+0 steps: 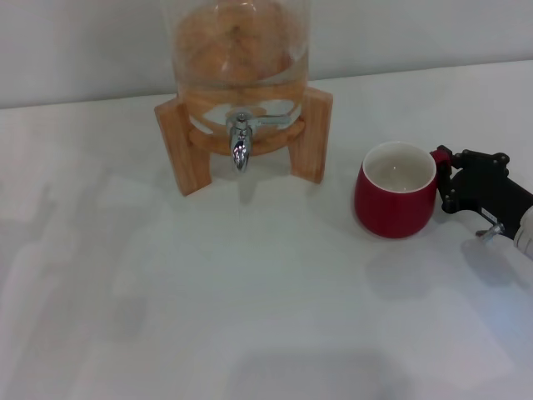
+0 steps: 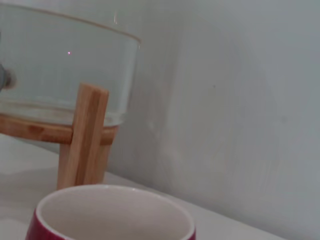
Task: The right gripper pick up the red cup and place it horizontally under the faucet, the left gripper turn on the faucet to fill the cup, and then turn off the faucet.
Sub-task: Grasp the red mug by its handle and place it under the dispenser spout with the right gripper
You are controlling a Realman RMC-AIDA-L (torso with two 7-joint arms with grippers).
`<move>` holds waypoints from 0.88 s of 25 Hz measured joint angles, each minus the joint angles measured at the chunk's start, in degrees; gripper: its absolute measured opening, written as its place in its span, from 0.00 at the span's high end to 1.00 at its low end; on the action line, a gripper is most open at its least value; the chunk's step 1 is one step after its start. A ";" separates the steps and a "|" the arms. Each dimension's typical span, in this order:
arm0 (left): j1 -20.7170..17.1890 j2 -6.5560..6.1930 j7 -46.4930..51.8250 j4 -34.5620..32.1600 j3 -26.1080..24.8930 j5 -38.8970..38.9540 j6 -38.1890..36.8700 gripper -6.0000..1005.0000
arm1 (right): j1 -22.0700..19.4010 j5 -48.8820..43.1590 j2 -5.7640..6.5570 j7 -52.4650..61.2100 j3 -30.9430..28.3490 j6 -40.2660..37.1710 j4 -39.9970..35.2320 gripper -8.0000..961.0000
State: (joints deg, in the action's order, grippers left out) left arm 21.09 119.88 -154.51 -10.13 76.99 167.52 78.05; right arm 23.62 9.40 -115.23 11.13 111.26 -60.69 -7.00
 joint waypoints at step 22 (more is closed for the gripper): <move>0.00 0.00 -0.05 0.03 0.00 0.00 0.00 0.18 | -3.01 -0.09 -0.18 4.00 4.33 -0.09 -6.34 0.91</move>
State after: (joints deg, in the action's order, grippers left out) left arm 21.09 119.88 -154.57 -10.11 76.99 167.52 78.05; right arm 20.61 9.31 -115.40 15.13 115.59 -60.78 -13.34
